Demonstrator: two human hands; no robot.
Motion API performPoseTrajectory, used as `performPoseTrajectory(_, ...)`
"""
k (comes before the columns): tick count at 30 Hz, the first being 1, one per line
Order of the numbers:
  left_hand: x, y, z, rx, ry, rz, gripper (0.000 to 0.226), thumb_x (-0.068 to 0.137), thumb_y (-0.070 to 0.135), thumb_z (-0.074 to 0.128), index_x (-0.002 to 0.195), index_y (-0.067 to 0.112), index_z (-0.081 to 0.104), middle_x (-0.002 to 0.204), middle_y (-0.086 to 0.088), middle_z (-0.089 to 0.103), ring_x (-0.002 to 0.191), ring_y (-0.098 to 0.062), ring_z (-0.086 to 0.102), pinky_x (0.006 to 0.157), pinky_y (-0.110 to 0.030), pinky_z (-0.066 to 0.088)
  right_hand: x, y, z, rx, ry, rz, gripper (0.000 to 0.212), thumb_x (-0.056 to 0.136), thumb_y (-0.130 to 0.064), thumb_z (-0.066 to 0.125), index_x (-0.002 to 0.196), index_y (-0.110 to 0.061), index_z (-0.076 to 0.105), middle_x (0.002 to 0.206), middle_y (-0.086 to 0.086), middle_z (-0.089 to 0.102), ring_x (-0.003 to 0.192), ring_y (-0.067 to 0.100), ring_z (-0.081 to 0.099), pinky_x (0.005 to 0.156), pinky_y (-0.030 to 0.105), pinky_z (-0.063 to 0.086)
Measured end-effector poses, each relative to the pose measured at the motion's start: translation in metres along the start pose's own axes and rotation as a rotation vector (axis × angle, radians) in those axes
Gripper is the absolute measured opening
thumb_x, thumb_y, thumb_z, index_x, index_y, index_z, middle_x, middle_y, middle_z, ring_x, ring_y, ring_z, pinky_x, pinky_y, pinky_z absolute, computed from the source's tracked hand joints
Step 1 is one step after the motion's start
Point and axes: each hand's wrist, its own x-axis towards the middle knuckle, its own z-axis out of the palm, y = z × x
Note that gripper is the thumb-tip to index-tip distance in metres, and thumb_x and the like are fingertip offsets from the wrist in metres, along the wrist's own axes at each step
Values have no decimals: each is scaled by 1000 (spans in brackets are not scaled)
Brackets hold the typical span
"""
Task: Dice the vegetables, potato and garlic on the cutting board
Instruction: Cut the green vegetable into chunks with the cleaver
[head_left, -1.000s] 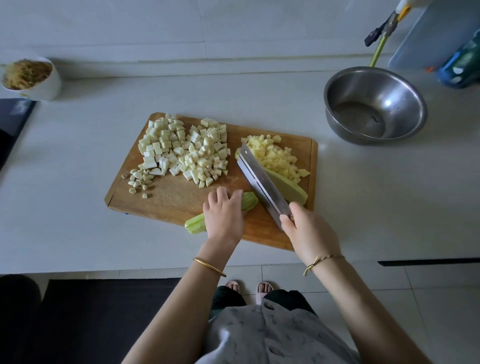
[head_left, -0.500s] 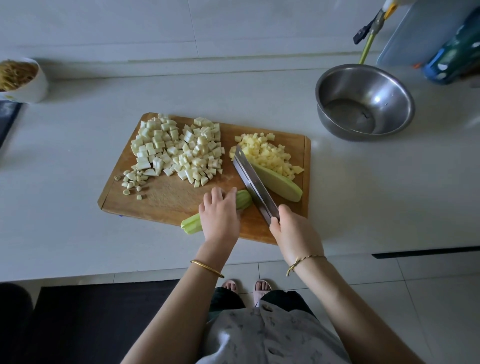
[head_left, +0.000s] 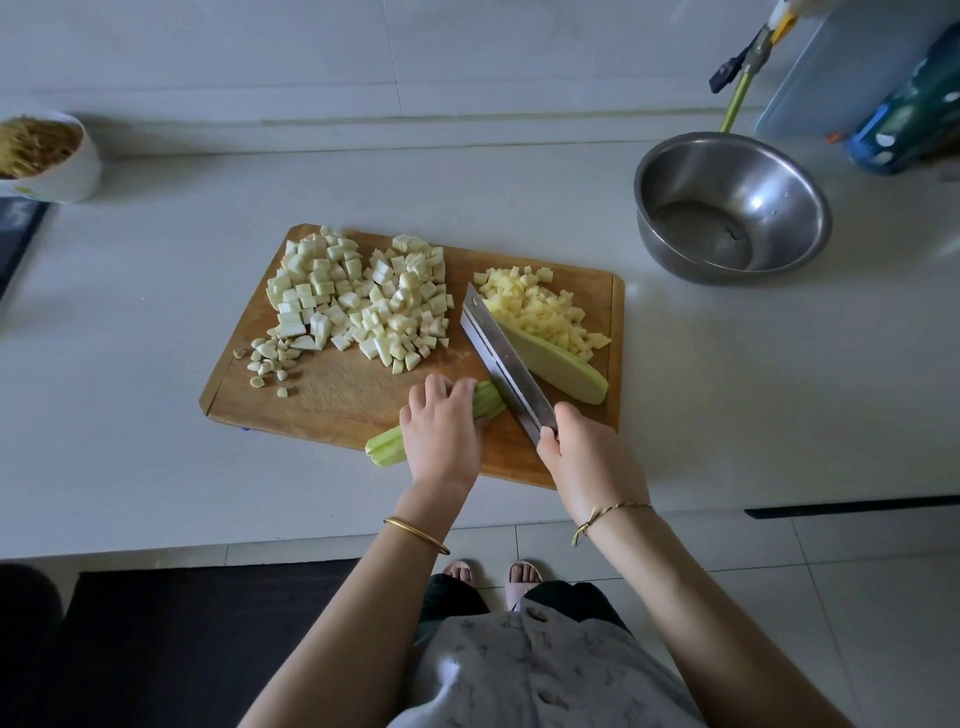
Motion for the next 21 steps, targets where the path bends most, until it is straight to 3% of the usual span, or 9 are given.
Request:
performPoseTrajectory(5, 0, -1, 0, -6, 3, -2, 43, 88, 20, 63, 130, 23, 53, 119, -3, 48, 112, -26, 41, 93, -35, 33, 4, 0, 9, -11, 1, 22, 19, 100, -23, 37, 85, -12, 34, 62, -3, 35, 67, 31, 41, 56, 32, 30)
performPoseTrajectory(13, -1, -1, -3, -23, -8, -11, 45, 87, 26, 64, 130, 22, 52, 123, -3, 48, 117, -26, 40, 96, -36, 32, -2, 8, 5, 132, 60, -11, 25, 99, -23, 42, 78, -11, 35, 57, -2, 38, 57, 28, 40, 52, 33, 27)
performPoseTrajectory(21, 0, 0, 0, -12, 11, -10, 42, 89, 21, 62, 129, 23, 53, 120, -3, 48, 113, -26, 41, 93, -35, 33, 0, 4, 3, 28, 10, -25, 22, 100, -23, 39, 82, -11, 36, 59, -4, 36, 63, 29, 42, 53, 32, 27)
